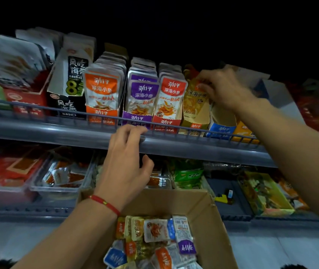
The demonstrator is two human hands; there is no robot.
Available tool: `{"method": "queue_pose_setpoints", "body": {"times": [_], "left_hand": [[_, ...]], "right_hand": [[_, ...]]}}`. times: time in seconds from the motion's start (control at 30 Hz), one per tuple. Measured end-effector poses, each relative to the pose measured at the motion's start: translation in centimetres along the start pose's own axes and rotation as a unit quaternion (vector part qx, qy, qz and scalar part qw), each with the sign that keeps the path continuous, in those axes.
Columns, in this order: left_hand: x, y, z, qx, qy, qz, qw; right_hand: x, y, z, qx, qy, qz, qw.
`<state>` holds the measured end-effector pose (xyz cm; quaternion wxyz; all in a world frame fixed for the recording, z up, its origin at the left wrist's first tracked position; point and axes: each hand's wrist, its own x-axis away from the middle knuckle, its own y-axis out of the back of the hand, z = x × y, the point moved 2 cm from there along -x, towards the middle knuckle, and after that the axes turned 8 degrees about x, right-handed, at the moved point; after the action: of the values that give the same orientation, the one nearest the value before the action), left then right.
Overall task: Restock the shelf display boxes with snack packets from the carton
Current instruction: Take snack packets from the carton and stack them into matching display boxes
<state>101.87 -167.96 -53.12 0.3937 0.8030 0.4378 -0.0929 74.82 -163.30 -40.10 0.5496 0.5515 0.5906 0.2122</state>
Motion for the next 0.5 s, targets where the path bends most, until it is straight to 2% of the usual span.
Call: {"method": "queue_pose_setpoints", "body": {"times": [0.17, 0.5], "left_hand": [[0.0, 0.0, -0.2, 0.003, 0.003, 0.006, 1.0], [0.2, -0.1, 0.0, -0.005, 0.011, 0.015, 1.0]], "right_hand": [[-0.4, -0.4, 0.2, 0.028, 0.01, -0.021, 0.999], [-0.5, -1.4, -0.4, 0.04, -0.031, -0.04, 0.998]]}}
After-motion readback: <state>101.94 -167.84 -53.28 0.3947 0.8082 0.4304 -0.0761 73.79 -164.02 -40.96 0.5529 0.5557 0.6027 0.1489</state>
